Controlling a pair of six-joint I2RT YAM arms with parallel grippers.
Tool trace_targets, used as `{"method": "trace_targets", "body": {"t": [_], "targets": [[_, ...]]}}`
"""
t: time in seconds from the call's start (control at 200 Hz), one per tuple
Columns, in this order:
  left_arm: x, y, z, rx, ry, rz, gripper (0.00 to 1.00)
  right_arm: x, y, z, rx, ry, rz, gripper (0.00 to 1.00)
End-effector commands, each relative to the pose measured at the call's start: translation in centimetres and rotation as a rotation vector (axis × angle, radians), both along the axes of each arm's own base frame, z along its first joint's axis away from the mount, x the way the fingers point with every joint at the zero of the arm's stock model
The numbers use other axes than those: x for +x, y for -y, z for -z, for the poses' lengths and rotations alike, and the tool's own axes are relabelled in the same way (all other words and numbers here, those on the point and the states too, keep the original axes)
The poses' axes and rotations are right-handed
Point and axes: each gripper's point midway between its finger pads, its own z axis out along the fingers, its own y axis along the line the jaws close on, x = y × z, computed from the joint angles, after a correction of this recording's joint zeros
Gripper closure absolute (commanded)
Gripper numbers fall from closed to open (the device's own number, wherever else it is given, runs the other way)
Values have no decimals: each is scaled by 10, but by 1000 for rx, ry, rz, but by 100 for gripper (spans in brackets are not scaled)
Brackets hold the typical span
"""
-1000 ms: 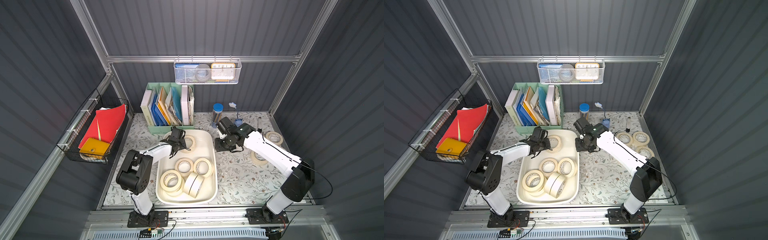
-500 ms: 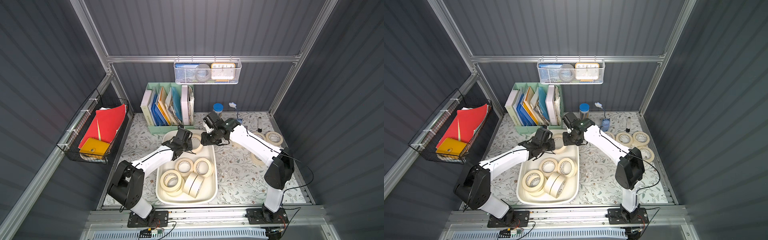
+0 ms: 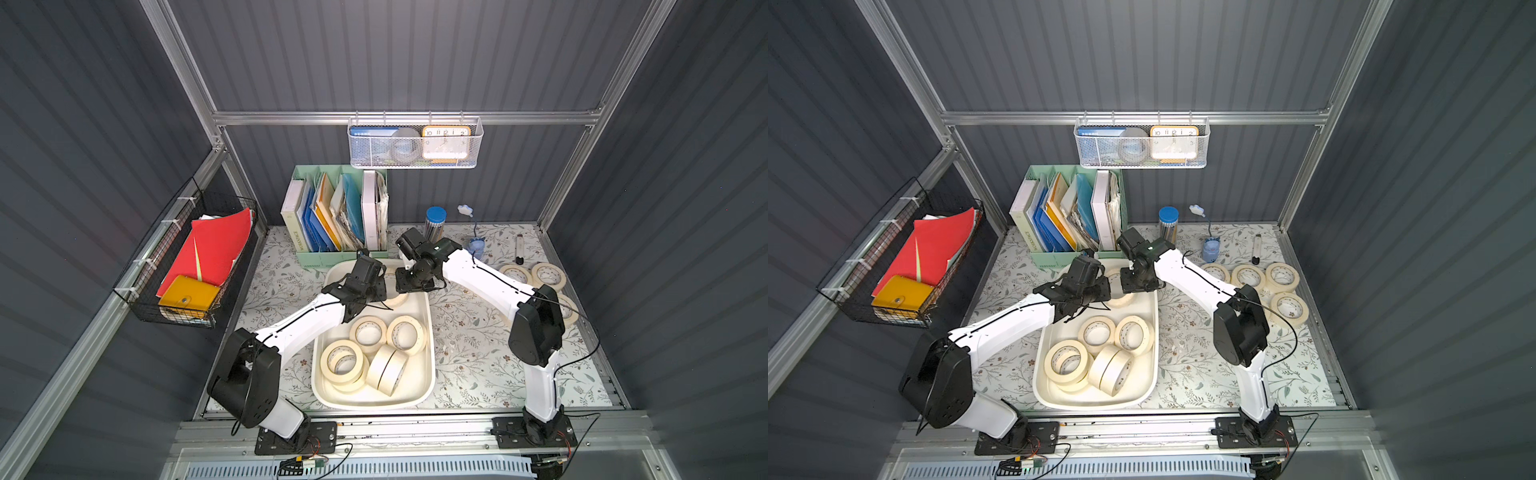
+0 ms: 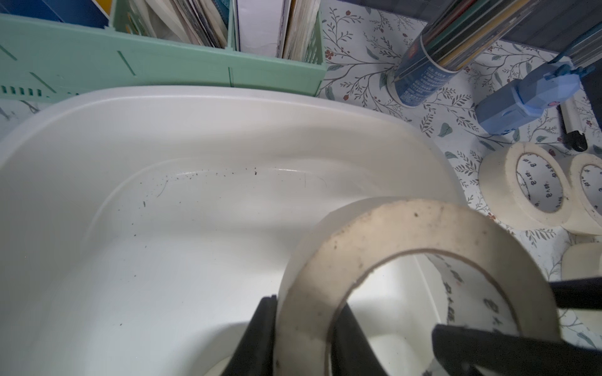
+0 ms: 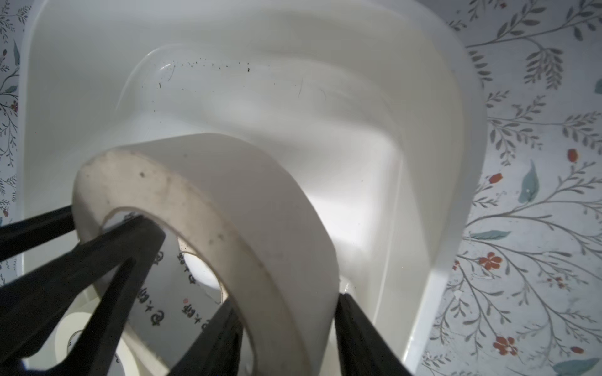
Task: Take out the art tape in the storage box
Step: Pick up the art tape from the storage box, then place the art tape at the center of the board.
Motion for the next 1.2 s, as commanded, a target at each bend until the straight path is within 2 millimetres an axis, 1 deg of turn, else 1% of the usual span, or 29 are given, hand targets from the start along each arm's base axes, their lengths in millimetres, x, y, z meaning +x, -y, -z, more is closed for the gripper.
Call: {"method": "trace_targets", "body": {"t": [0.0, 0.02, 0.06, 0.1, 0.135, 0.225, 0.265, 0.29, 0.3, 0.35, 0.41, 0.46, 0.51, 0.61, 0.715, 0.78, 0.84, 0.926, 1.021, 1.096, 1.196], "targets": [[5, 11, -41, -87, 90, 5, 70, 4, 3, -5, -21, 22, 5, 59], [5, 11, -41, -89, 89, 7, 69, 5, 4, -5, -24, 27, 7, 62], [4, 11, -41, -91, 88, 8, 65, 5, 5, -7, -27, 34, 10, 75], [3, 12, -42, -95, 90, 14, 55, 6, 7, -8, -32, 42, 16, 90], [2, 14, -45, -105, 94, 21, 44, 7, 9, -10, -39, 50, 20, 100], [-3, 24, -58, -176, 139, 80, 11, 10, 16, -14, -54, 65, 36, 100], [-9, 31, -65, -221, 168, 126, 3, 11, 21, -16, -60, 65, 46, 100], [-13, 32, -68, -236, 184, 152, 0, 12, 26, -18, -65, 68, 55, 100], [-14, 33, -73, -245, 200, 160, 0, 12, 28, -19, -66, 68, 61, 100], [-21, 29, -81, -246, 236, 174, 0, 13, 40, -23, -78, 72, 84, 100], [-27, 25, -97, -249, 292, 190, 0, 14, 57, -30, -86, 83, 114, 100], [-32, 22, -108, -244, 321, 203, 0, 14, 75, -38, -87, 89, 146, 100], [-36, 17, -111, -212, 328, 207, 0, 13, 96, -46, -96, 98, 180, 100], [-43, 10, -109, -153, 310, 219, 0, 3, 147, -58, -136, 94, 255, 100], [-46, 3, -102, -110, 284, 210, 1, -18, 201, -61, -195, 71, 328, 100], [-45, -1, -94, -67, 264, 208, 2, -34, 229, -54, -240, 47, 360, 100], [-45, -1, -86, -55, 241, 209, 4, -47, 248, -43, -258, 0, 385, 100], [-45, 1, -76, -45, 214, 214, 6, -61, 262, -25, -275, -74, 402, 100], [-43, 4, -68, -41, 191, 223, 8, -66, 262, -4, -263, -147, 401, 100], [-42, 4, -61, -33, 176, 222, 10, -64, 260, 12, -263, -197, 397, 100], [-43, 4, -50, -20, 147, 224, 12, -55, 261, 34, -271, -230, 404, 100]]}}
